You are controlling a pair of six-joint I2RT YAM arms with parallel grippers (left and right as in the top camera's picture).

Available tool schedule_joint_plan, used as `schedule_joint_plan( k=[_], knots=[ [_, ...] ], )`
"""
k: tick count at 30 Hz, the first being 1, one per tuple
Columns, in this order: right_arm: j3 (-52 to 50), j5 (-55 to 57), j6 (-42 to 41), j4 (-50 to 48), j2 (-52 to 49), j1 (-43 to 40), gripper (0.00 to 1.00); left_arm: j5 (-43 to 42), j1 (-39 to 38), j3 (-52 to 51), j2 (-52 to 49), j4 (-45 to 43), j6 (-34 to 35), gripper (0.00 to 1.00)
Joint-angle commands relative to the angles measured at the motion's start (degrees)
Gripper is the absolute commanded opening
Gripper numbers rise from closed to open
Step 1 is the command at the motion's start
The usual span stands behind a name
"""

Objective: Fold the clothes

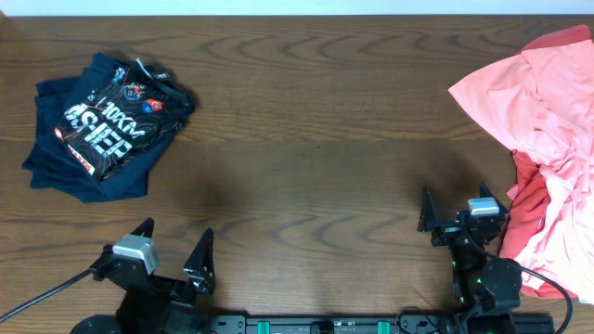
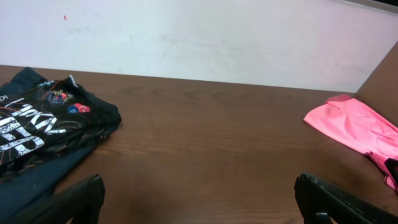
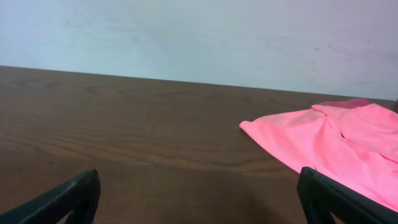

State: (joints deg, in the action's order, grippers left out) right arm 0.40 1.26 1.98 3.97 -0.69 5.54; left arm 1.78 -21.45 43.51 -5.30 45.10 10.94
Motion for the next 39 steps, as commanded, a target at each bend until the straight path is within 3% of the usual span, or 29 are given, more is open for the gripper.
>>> schedule_joint_plan(
  k=[1,19,23,26,32,39],
  knots=[
    [-0.1,-0.2,0.9,0.2,0.2,-0.7,0.99,0.6,-0.2,-0.2,0.2,-0.1,0.7,0.98],
    [-0.1,-0.2,0.9,0.2,0.2,-0.7,0.99,0.6,0.3,-0.3,0.2,0.3,0.7,0.98],
    [-0.1,-0.2,0.9,0.2,0.2,-0.7,0.99,0.9,6.1,-0.8,0.8,7.8,0.4,0.98],
    [-0.1,-0.2,0.9,0.2,0.2,-0.7,0.99,0.9,11.9,-4.0,1.9,8.2,-0.7,0.98],
    [-0.1,-0.2,0.9,0.2,0.2,-0.7,0.99,1.7,18.9,-17.4,5.0,-2.9,-1.9,0.98],
    [-0.1,-0.2,0.9,0.2,0.2,-0.7,0.99,1.9,19.1,-31.8,5.2,-24.5,-1.9,0.98]
  ],
)
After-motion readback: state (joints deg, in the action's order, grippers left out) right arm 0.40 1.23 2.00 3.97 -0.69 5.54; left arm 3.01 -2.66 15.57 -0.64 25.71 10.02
